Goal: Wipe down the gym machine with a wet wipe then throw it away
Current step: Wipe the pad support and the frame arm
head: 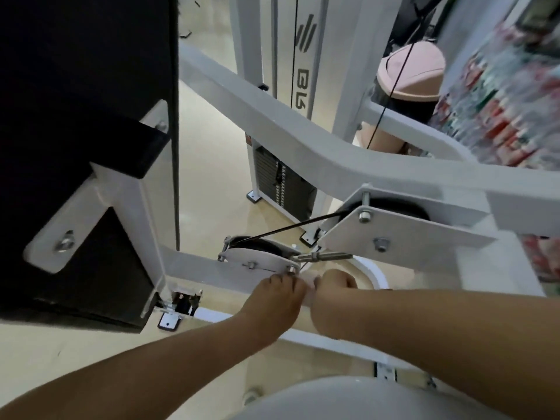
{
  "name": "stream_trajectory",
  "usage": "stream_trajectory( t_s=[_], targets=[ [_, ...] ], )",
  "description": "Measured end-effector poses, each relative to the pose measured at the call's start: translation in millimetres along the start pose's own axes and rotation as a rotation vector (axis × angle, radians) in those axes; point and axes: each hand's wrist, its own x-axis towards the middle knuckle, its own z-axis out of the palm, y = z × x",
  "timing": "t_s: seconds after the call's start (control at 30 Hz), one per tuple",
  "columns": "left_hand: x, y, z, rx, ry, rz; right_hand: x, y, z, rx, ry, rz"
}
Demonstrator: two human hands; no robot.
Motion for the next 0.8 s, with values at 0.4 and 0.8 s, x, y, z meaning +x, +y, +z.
stream_trajectory(
  t_s=[0.4,0.8],
  targets=[
    [29.6,52.4,-10.6,0.029,0.095,0.473,-87.0,48.7,37.1,0.32,0.215,0.028],
    [41.5,24.4,37.5,-0.143,0.042,0.478,-154.0,35.5,127.7,1.387,1.27,0.656]
  ],
)
